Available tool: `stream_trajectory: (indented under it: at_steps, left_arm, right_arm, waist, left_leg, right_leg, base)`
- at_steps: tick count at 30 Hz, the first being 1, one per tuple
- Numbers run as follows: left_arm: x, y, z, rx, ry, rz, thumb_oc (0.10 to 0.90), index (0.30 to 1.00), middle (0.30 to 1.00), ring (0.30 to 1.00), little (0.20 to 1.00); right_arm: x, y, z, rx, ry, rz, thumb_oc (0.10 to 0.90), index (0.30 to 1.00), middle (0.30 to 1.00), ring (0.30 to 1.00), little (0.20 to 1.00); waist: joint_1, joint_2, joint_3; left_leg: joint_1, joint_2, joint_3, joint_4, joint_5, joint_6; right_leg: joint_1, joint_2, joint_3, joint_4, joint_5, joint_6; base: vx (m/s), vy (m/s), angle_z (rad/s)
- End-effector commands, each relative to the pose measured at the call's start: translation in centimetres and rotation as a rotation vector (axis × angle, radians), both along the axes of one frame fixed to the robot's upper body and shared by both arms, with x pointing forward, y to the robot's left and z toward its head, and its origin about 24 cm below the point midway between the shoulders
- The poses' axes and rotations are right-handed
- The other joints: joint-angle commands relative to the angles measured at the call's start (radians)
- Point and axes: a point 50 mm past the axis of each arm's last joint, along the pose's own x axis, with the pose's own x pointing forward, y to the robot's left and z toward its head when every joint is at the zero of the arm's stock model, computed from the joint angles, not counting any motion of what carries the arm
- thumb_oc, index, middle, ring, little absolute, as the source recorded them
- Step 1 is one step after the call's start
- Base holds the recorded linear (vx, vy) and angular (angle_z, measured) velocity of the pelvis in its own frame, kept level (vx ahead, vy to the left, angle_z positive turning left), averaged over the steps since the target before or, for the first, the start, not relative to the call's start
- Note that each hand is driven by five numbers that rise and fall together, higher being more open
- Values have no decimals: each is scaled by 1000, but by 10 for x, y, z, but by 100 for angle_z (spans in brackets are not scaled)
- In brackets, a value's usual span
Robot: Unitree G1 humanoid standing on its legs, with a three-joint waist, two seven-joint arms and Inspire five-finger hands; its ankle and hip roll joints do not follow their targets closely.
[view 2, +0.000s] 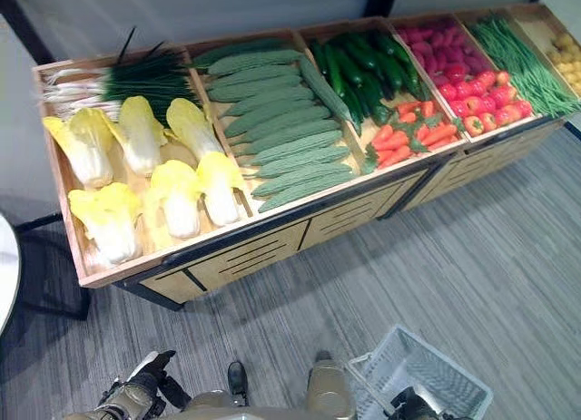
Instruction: Get the vegetables into the basket
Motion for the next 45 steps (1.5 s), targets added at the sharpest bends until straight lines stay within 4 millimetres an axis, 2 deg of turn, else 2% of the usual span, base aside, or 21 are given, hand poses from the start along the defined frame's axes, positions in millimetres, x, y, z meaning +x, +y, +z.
stream_trajectory:
  at_steps: [1,6,10,15,16,24,27,29,30,31,32,33,34,36,37,38,39,40,41,42,45]
  left_arm:
    - [11,12,7,16,-52,51,900,1000,1000,1000,1000]
    - [2,16,5,18,-27,84,900,1000,1000,1000,1000]
    - [-10,18,2,18,2,126,900,1000,1000,1000,1000]
    - [-21,12,-3,5,50,111,900,1000,1000,1000,1000]
    - [-27,1,-8,-93,23,267,900,1000,1000,1000,1000]
    - [-21,7,-4,-80,-62,365,900,1000,1000,1000,1000]
    - [-19,24,3,-8,-107,406,900,1000,1000,1000,1000]
    - [-21,48,13,71,-173,526,900,1000,1000,1000,1000]
    - [-38,74,21,99,-229,805,900,1000,1000,1000,1000]
    - [-33,60,16,98,-249,769,900,1000,1000,1000,1000]
    - [-45,55,11,126,-208,786,900,1000,1000,1000,1000]
    - [-53,63,13,131,-228,884,900,1000,1000,1000,1000]
    - [-49,75,20,152,-273,971,900,1000,1000,1000,1000]
    - [-50,65,17,186,-274,997,900,1000,1000,1000,1000]
    - [-45,68,20,196,-326,1094,900,1000,1000,1000,1000]
    - [-45,68,20,196,-326,1094,900,1000,1000,1000,1000]
    - [-40,71,23,210,-366,1126,900,1000,1000,1000,1000]
    - [-73,102,33,272,-281,1193,900,1000,1000,1000,1000]
    - [-57,95,35,320,-378,1231,900,1000,1000,1000,1000]
    - [-52,92,33,285,-370,1194,900,1000,1000,1000,1000]
    - [-30,106,49,338,-504,1181,900,1000,1000,1000,1000]
  right_arm:
    - [20,-8,7,-11,-79,-2,400,300,300,300,300]
    - [18,-7,6,-3,-71,7,400,300,300,300,300]
    - [24,-6,7,21,-97,-7,400,300,300,300,300]
    - [31,-5,9,52,-127,1,400,300,300,300,300]
    - [18,11,1,146,-67,12,400,300,300,300,300]
    - [21,16,1,147,-82,42,400,300,300,300,300]
    - [17,15,1,138,-77,49,400,300,300,300,300]
    - [12,14,0,133,-72,36,400,300,300,300,300]
    - [8,14,-1,139,-77,10,400,300,300,300,300]
    - [7,18,-1,142,-81,20,400,300,300,300,300]
    - [7,22,-3,147,-78,41,400,300,300,300,300]
    - [1,25,-4,157,-65,38,400,300,300,300,300]
    - [-1,27,-5,161,-64,24,400,300,300,300,300]
    - [1,35,-6,170,-78,69,400,300,300,300,300]
    - [-2,38,-7,170,-73,73,400,300,300,300,300]
    - [-2,38,-7,170,-73,73,400,300,300,300,300]
    - [-3,38,-7,167,-72,77,400,300,300,300,300]
    - [-3,36,-7,172,-69,71,400,300,300,300,300]
    - [-3,37,-7,152,-78,89,400,300,300,300,300]
    - [-2,38,-6,155,-83,96,400,300,300,300,300]
    - [-2,38,-6,147,-96,94,400,300,300,300,300]
  waist:
    - [-21,15,28]
    - [-6,2,11]
    - [10,6,-13]
    - [14,11,-24]
    - [60,1,-71]
    - [70,3,-66]
    - [75,2,-69]
    - [82,1,-74]
    - [91,-1,-76]
    - [86,-7,-80]
    - [81,-13,-82]
    - [81,-17,-86]
    - [79,-23,-93]
    - [66,-33,-102]
    - [60,-36,-111]
    - [61,-36,-110]
    - [58,-35,-113]
    - [55,-34,-117]
    - [49,-35,-123]
    - [51,-33,-124]
    - [51,-30,-129]
  left_leg:
    - [-38,22,-45,86,-48,-49]
    - [-30,26,-62,93,-50,-58]
    - [-23,61,-66,65,-22,-86]
    - [-14,92,-70,30,10,-107]
    - [-64,107,-102,1,32,-133]
    - [-60,97,-102,1,24,-131]
    - [-53,96,-101,1,22,-133]
    - [-49,95,-102,1,20,-134]
    - [-40,96,-99,1,16,-137]
    - [-40,96,-97,1,17,-138]
    - [-33,100,-90,1,15,-139]
    - [-25,103,-85,1,11,-141]
    - [-17,106,-80,1,7,-145]
    - [-3,109,-68,1,1,-147]
    - [8,112,-60,1,-4,-149]
    - [9,112,-59,1,-4,-149]
    - [13,113,-57,1,-7,-150]
    - [22,115,-49,1,-10,-153]
    - [24,114,-44,1,-12,-153]
    - [28,114,-42,1,-14,-154]
    - [35,114,-43,1,-17,-155]
  right_leg:
    - [38,10,73,6,117,18]
    - [87,17,53,-26,88,10]
    - [134,37,24,-100,68,-5]
    - [155,55,4,-124,61,-17]
    - [219,24,-100,-213,63,-11]
    - [218,5,-104,-214,73,-1]
    - [223,1,-107,-214,74,2]
    - [226,-2,-110,-214,73,5]
    - [234,-2,-112,-214,68,6]
    - [234,-3,-112,-214,69,6]
    - [237,-1,-107,-214,68,6]
    - [240,0,-100,-214,66,7]
    - [244,2,-100,-214,62,7]
    - [251,6,-89,-214,60,7]
    - [256,8,-85,-214,57,7]
    - [257,8,-84,-214,56,7]
    - [259,8,-84,-214,56,8]
    - [262,11,-80,-214,54,10]
    - [261,11,-76,-214,55,10]
    - [264,11,-73,-214,55,11]
    - [270,10,-75,-214,53,13]
  base:
    - [138,-138,82]
    - [41,-122,50]
    - [12,-163,6]
    - [-17,-136,-1]
    - [0,0,0]
    - [6,32,8]
    - [7,11,0]
    - [24,8,1]
    - [44,-1,1]
    - [53,-10,-1]
    - [46,-13,-4]
    - [70,-13,-6]
    - [86,-21,-18]
    - [76,-21,-25]
    - [48,-4,-26]
    - [52,1,-30]
    - [31,8,-35]
    - [49,13,-32]
    - [44,14,-23]
    - [39,7,-18]
    - [24,8,-11]
